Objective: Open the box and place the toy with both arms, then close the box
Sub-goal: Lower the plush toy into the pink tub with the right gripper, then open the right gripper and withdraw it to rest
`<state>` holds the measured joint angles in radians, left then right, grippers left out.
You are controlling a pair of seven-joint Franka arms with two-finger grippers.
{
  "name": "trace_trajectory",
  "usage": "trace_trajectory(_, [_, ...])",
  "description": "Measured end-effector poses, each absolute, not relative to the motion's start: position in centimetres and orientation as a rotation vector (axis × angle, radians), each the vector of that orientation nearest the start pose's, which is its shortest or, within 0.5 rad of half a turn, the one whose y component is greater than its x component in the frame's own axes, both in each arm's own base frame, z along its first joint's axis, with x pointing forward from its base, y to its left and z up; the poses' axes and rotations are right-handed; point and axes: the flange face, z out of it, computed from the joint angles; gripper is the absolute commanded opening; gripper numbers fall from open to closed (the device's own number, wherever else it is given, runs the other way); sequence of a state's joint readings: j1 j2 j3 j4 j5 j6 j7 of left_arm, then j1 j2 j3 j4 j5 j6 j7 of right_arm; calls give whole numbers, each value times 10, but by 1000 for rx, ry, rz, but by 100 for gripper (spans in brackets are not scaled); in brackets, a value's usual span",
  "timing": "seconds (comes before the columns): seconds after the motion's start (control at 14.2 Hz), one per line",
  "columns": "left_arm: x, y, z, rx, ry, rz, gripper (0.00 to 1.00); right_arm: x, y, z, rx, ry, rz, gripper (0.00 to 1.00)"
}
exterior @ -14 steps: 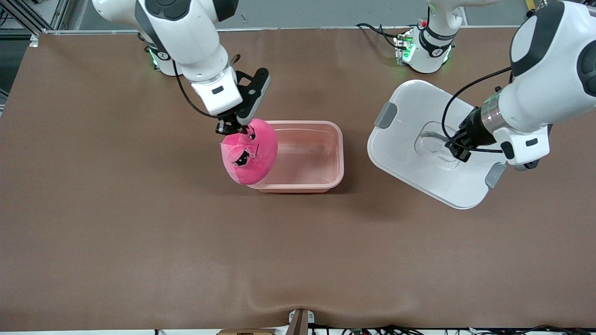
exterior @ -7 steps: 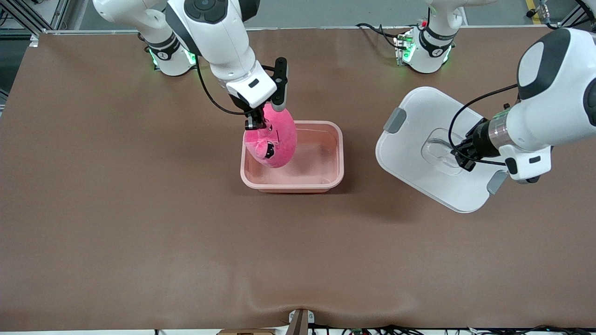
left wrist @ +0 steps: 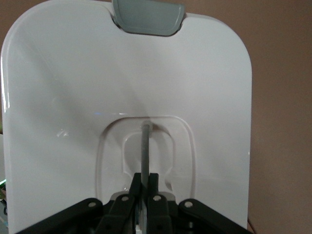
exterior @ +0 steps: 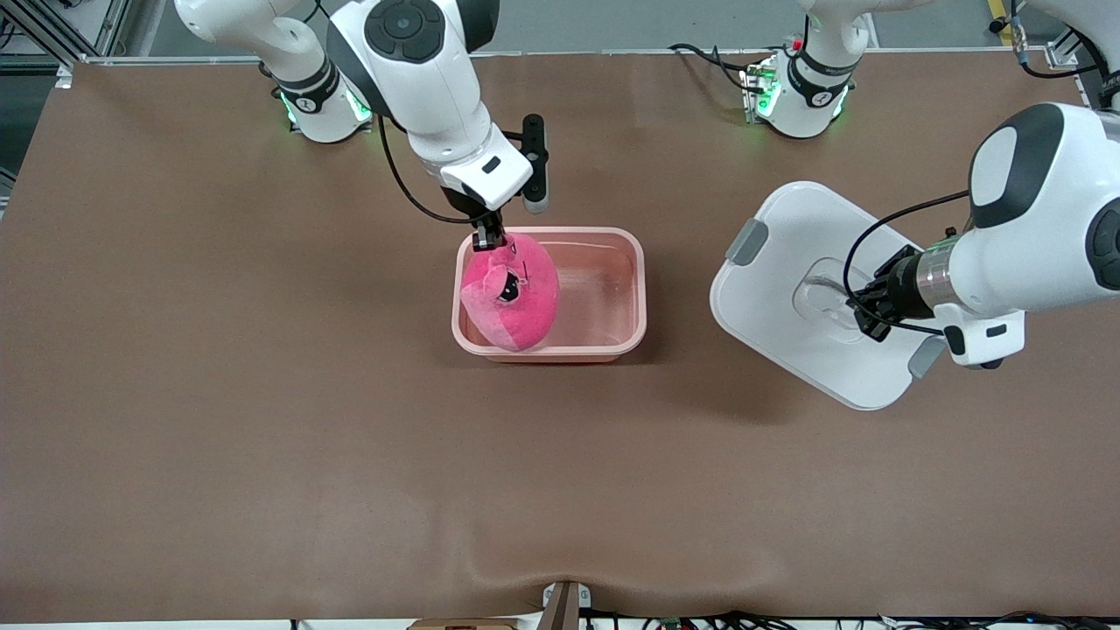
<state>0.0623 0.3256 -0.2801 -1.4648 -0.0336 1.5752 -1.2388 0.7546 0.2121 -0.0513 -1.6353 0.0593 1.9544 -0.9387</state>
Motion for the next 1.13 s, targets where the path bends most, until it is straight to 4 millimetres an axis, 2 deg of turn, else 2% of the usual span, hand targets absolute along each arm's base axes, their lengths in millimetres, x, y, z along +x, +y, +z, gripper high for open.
trace_trajectory(0.35, [633,-116,475,-2692,-1537,346,0,495,403,499,2138,2330,169,0])
trace_trajectory(0.91, [653,-103,466,-2742,-1543,299,0,502,395,499,2127,2337,170,0])
trace_trajectory(0.98, [654,-103,463,-2743,-1543,299,0,504,393,499,2130,2333,170,9])
trace_trajectory(1.06, [655,-103,462,-2744,-1543,300,0,504,392,499,2132,2331,171,30])
trace_trajectory(1.13, [655,-103,461,-2744,-1544,300,0,504,392,499,2133,2330,171,58])
